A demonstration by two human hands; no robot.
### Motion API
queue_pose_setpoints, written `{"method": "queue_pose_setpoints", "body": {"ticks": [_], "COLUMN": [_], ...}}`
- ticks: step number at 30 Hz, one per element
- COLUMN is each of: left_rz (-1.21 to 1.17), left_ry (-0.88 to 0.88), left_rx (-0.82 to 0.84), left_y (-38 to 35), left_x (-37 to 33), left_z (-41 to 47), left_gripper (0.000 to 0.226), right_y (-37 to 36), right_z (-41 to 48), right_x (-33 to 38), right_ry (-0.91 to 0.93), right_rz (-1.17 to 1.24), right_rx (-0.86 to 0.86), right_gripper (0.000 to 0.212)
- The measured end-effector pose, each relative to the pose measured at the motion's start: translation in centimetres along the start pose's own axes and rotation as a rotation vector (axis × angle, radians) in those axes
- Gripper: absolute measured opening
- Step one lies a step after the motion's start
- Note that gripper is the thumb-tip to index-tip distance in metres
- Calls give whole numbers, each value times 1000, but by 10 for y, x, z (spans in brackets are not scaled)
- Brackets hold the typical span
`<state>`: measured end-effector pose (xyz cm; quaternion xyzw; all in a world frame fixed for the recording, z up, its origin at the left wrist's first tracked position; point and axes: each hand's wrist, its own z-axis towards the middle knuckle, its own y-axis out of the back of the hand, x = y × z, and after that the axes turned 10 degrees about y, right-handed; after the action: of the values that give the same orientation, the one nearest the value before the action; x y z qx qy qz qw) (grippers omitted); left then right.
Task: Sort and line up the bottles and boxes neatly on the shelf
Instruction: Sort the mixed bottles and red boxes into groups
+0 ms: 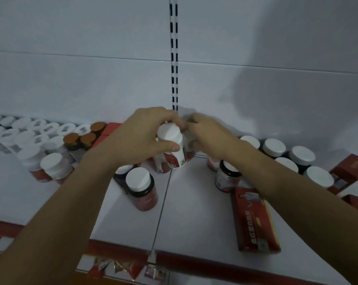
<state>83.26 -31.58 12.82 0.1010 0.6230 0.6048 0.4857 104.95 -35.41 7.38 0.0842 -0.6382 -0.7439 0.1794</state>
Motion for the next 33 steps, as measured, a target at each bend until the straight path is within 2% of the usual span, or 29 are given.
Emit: {"method": "queue_pose_setpoints", "body": {"ticks": [5,11,14,16,19,21,24,29,31,33], "left_rz": [194,365,320,293,374,371,264,228,187,184], "left_ry": [-10,9,-21,4,160,273,309,240,218,208], "left_rx": [148,236,179,82,0,70,214,157,149,136], "left_y": [-23,-53,-49,-35,-17,-14,-24,-42,-45,-45], "left_x": [-10,-4,7,14,29,37,42,50,47,48], "left_z": [11,29,25,18,11,10,10,14,14,14], "left_gripper": [44,40,38,34,41,55,71,51,48,47], "right_y": [4,20,12,1,-18,-32,-50,-67,-74,-79], "right_z": [-4,-40,-46,-46,-45,-44,-40,-30,-30,-28], "right_x": [-2,2,21,33,51,63,71,64,59,56], "right_ry": [-36,-197,-202,-241,-400,-462,-522,-642,-673,-666], "right_rz": [12,115,154,189,320,442,553,631,668,641], "right_rx": [-114,87,102,29,-174,-256,-313,-275,-263,-220], "right_gripper": [38,37,38,41,61,82,105,122,113,90]}}
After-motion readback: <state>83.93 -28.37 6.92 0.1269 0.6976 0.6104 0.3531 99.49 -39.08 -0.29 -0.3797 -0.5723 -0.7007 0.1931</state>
